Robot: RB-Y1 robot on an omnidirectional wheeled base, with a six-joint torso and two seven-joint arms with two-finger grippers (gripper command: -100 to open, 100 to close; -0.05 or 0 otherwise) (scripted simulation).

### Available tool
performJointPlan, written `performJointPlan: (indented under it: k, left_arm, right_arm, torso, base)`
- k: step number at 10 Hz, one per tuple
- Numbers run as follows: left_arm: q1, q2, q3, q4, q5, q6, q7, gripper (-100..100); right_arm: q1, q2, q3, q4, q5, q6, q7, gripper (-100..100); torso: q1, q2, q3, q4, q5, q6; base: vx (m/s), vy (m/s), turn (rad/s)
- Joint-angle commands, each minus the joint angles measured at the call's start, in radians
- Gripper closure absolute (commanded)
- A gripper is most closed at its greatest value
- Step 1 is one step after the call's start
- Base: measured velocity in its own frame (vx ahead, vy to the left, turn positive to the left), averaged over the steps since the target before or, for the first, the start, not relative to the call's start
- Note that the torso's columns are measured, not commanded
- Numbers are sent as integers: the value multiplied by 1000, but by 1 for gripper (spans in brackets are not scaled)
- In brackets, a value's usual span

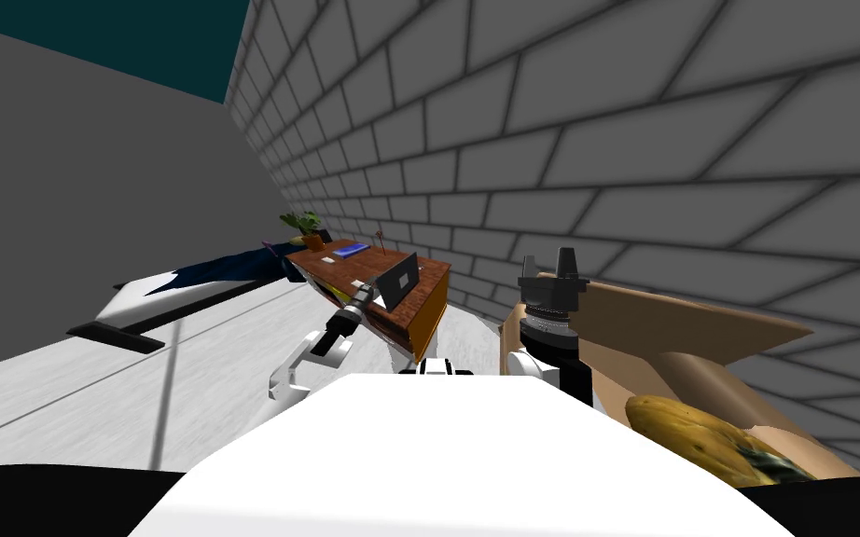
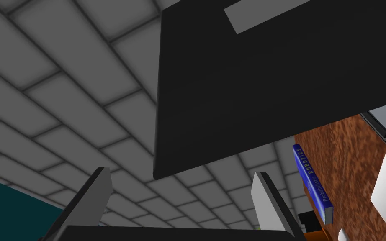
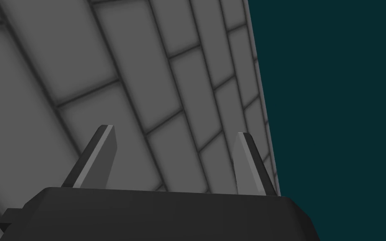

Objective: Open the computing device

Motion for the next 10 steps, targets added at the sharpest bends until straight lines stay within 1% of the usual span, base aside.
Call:
performJointPlan:
  k: [1,2,3,4,5,7,10]
  left_arm:
    - [-20,49,-2,25,-12,52,3,-100]
    - [-20,38,-2,24,-9,37,2,-100]
    - [-21,39,-2,26,-10,41,2,-100]
    - [-21,39,-2,26,-10,40,2,100]
    - [-19,42,-6,4,28,83,41,100]
    - [-16,45,-9,-18,66,126,80,100]
    - [-13,49,-15,-51,122,190,138,100]
  right_arm:
    - [0,0,0,0,0,0,0,0]
    - [0,0,0,0,0,0,0,0]
    - [0,0,0,0,0,0,0,0]
    - [0,0,0,0,0,0,0,0]
    - [0,0,0,0,0,0,0,0]
    - [0,0,0,0,0,0,0,0]
    - [0,0,0,0,0,0,0,0]
  torso:
    - [0,0,0,0,0,0]
    - [0,0,0,0,0,0]
    - [0,0,0,0,0,0]
    - [0,0,0,0,0,0]
    - [0,0,0,0,0,0]
    - [7,-4,-2,-2,3,0]
    - [7,-8,-4,-6,4,-1]
  base:
    - [-5,-14,-135]
    - [-2,-5,-23]
    - [0,0,0]
    - [0,0,0]
    - [32,66,-38]
    - [46,132,-41]
    - [48,114,-28]
